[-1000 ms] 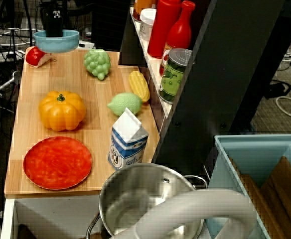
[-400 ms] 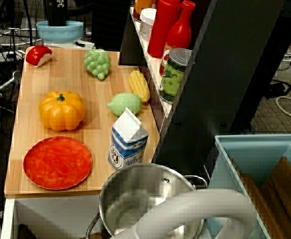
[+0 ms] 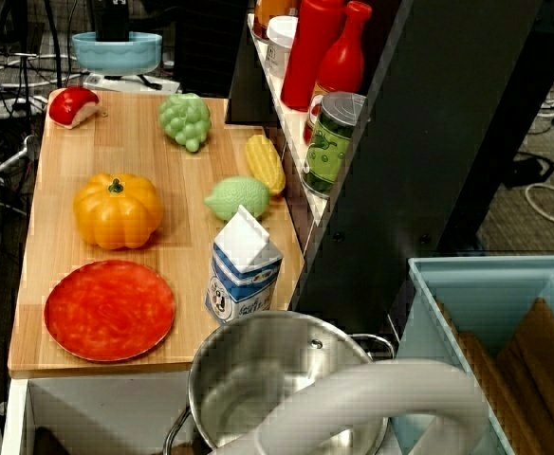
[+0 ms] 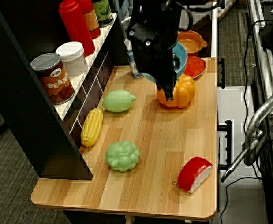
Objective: Lift bowl
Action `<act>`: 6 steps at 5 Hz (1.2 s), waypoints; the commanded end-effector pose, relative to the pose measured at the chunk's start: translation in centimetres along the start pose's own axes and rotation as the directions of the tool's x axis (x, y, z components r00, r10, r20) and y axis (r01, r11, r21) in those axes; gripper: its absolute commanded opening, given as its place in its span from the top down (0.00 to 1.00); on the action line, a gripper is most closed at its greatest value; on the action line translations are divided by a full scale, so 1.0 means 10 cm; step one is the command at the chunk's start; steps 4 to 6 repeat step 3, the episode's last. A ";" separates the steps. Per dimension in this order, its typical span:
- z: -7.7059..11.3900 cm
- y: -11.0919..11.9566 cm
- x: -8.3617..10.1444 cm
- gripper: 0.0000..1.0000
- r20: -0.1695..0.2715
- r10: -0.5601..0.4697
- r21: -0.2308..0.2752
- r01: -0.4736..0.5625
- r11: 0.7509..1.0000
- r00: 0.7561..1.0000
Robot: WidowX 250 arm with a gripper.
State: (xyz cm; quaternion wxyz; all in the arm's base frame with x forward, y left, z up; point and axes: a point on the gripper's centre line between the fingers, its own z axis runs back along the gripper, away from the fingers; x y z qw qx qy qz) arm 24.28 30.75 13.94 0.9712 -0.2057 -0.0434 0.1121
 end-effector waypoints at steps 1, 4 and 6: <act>0.24 -0.10 0.05 1.00 0.038 -0.020 0.030 0.019 0.999 0.999; 0.26 -0.10 0.06 1.00 0.040 -0.018 0.024 0.018 1.000 0.999; 0.26 -0.10 0.06 1.00 0.040 -0.018 0.024 0.018 1.000 0.999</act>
